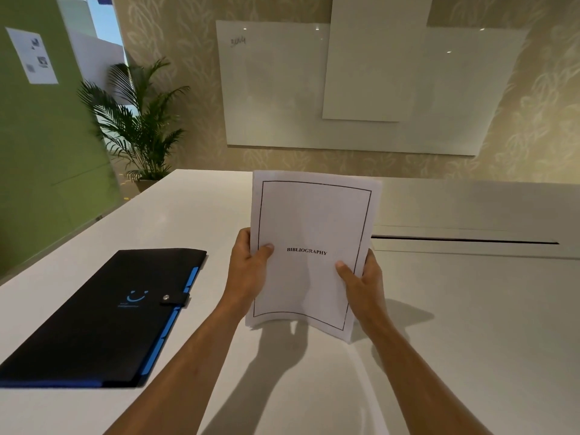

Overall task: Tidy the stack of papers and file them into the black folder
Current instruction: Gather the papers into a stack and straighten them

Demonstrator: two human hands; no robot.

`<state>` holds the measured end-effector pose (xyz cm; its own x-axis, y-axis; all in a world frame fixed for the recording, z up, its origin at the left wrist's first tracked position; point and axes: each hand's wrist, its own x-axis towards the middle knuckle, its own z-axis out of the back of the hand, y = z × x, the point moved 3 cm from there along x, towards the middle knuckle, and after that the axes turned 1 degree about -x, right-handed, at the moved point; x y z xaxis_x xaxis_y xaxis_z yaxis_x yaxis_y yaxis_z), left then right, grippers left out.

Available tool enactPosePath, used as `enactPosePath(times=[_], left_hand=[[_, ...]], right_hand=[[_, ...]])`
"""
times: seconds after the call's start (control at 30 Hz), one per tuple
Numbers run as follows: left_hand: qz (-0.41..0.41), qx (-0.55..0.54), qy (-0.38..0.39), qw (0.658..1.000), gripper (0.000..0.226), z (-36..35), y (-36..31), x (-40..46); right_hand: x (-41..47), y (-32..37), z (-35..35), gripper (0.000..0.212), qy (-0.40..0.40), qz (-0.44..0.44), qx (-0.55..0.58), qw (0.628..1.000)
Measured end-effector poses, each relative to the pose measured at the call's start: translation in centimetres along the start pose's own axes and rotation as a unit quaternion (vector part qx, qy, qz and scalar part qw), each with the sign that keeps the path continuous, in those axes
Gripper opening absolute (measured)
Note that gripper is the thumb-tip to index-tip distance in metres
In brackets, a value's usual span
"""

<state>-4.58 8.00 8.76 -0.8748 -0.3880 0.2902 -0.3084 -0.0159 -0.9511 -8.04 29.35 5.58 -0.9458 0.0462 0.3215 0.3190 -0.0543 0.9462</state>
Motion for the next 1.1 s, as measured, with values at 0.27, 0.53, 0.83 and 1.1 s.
enactPosePath(times=[0.27, 0.53, 0.83, 1.1], left_hand=[[0.048, 0.064, -0.028, 0.996, 0.009, 1.1, 1.6, 1.7], [0.184, 0.452, -0.034, 0.872, 0.067, 3.8, 7.0, 2.6], [0.201, 0.498, -0.012, 0.843, 0.074, 3.3, 8.7, 4.1], [0.241, 0.34, 0.008, 0.909, 0.069, 2.0, 8.8, 5.1]], right_hand=[[1.6, -1.0, 2.4, 0.025, -0.055, -0.06, 0.014, 0.997], [2.3, -6.1, 6.8, 0.026, -0.107, -0.263, -0.018, 0.959], [2.3, -9.3, 6.0, 0.063, -0.04, -0.31, -0.094, 0.945], [2.9, -10.4, 3.8, 0.061, -0.003, -0.311, -0.152, 0.938]])
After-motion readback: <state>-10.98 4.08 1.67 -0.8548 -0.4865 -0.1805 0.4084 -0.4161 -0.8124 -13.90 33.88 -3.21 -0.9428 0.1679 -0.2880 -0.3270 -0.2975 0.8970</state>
